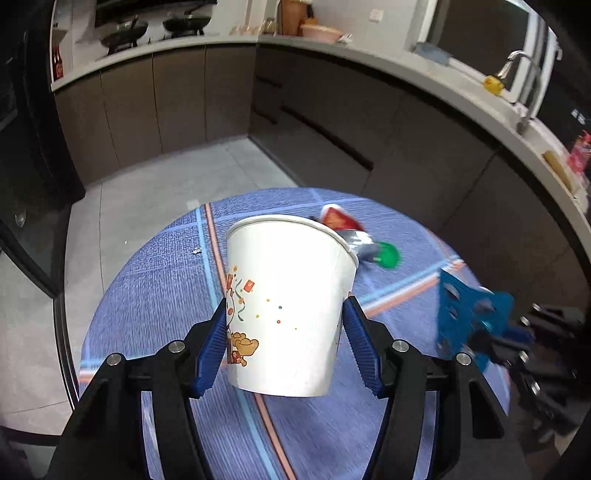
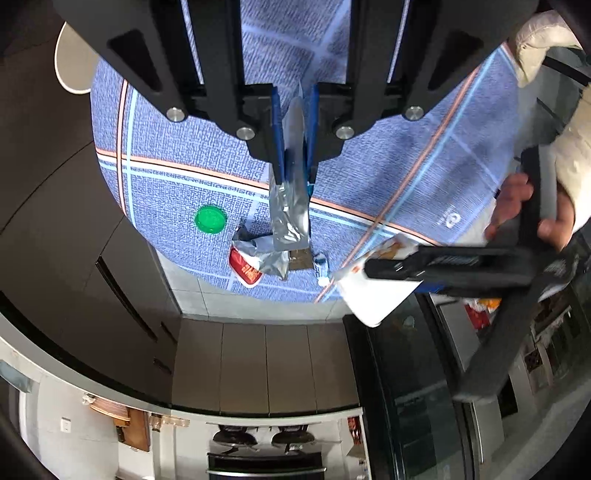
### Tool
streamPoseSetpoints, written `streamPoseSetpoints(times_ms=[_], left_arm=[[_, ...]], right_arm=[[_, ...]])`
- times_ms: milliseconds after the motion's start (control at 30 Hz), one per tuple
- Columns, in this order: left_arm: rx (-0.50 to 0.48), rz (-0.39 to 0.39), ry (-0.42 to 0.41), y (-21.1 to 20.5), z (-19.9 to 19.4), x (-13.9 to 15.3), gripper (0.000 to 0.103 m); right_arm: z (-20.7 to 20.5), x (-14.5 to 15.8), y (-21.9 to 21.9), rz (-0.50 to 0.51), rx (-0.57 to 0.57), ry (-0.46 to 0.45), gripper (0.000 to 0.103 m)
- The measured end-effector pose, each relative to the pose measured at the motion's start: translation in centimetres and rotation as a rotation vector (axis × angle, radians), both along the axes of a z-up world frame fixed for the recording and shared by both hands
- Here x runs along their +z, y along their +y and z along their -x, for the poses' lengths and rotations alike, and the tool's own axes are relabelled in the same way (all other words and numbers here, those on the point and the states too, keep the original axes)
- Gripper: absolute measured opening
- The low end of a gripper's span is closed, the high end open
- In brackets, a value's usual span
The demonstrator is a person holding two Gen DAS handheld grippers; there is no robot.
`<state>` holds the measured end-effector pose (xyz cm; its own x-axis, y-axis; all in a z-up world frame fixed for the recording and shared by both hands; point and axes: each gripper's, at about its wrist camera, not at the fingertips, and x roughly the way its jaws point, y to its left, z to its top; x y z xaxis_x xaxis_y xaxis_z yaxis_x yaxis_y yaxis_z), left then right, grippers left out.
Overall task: Collect trash
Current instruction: 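Carry the paper cup and blister pack over the white bin with both grippers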
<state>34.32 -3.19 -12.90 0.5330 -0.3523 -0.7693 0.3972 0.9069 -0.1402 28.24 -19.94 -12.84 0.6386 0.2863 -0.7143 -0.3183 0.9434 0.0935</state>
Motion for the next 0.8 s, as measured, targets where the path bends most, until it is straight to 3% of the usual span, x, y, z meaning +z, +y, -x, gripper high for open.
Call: streamPoseSetpoints(times_ms=[167, 433, 567, 800], left_arm=[[-0.056, 0.031, -0.078, -1.3, 5.1, 3.2, 0.057], [-0.214, 0.084, -0.125, -8.2, 10.2, 5.9, 0.057], [-0.286, 0.102, -0.114, -12.4, 11.2, 5.1, 0.057], [-0.41, 0.113, -0.013, -21.2, 12.0, 1.7, 0.057]], right_arm=[[3.2, 1.9, -1.4, -0.051, -0.032, -0.034, 0.012], [8.5, 3.3, -6.8, -0.089, -0.158, -0.082, 0.012], [11.4, 3.2, -11.8, -0.097, -0.277, -0.091, 0.012], [14.8, 0.5, -19.8, -0.104, -0.457, -0.058, 0.012]])
